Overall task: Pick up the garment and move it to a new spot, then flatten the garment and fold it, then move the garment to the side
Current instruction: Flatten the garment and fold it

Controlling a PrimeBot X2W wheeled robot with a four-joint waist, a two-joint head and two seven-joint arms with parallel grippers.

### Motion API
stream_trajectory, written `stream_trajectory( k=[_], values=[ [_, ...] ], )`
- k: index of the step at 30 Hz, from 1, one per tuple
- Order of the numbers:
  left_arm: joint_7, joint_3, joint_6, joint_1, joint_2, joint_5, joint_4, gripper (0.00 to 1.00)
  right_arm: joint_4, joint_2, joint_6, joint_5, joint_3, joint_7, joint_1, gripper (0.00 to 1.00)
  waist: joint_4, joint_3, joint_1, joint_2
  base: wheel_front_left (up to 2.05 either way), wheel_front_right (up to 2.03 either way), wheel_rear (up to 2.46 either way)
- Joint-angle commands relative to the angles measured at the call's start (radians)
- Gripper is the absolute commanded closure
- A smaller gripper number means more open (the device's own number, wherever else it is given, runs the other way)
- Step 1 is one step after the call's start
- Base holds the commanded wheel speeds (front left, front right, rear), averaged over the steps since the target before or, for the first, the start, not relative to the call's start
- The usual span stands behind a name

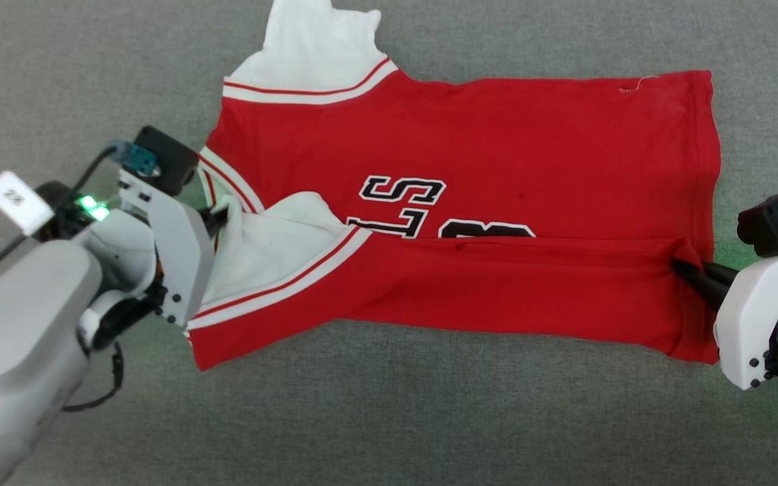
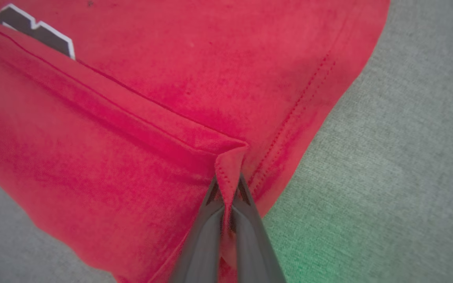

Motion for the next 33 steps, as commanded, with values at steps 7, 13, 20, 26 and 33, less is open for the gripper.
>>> stream_trajectory(
  k=[7, 13, 20, 26, 33],
  values=[
    [0.035, -0.022, -0.031, -0.030, -0.059, -0.048, 0.127, 1.00, 0.019, -0.004, -0.001, 0.022, 0.021, 0.023, -0.034, 1.00, -0.003, 0.008, 0.0000, 0.0000, 0.00, 0.00, 0.00],
    [0.038, -0.016, -0.029, -0.043, -0.075, -0.070, 0.176, 0.40, 0.032, 0.001, -0.001, 0.028, 0.021, 0.051, -0.042, 0.69, 0.005, -0.016, 0.0000, 0.0000, 0.00, 0.00, 0.00],
    [-0.008, 0.004, -0.016, -0.016, -0.079, -0.087, 0.172, 0.00, 0.040, 0.009, -0.001, 0.018, 0.023, 0.046, -0.036, 0.00, 0.022, -0.074, 0.0000, 0.0000, 0.00, 0.00, 0.00],
    [-0.055, 0.016, -0.001, 0.025, -0.064, -0.094, 0.140, 0.00, 0.047, 0.016, -0.001, 0.008, 0.012, 0.019, -0.007, 0.00, 0.036, -0.137, 0.0000, 0.0000, 0.00, 0.00, 0.00],
    [-0.132, 0.044, 0.040, 0.107, -0.038, -0.116, 0.056, 0.00, 0.023, 0.017, -0.001, -0.047, -0.018, -0.091, 0.034, 0.00, 0.048, -0.201, 0.0000, 0.0000, 0.00, 0.00, 0.00]
  ],
)
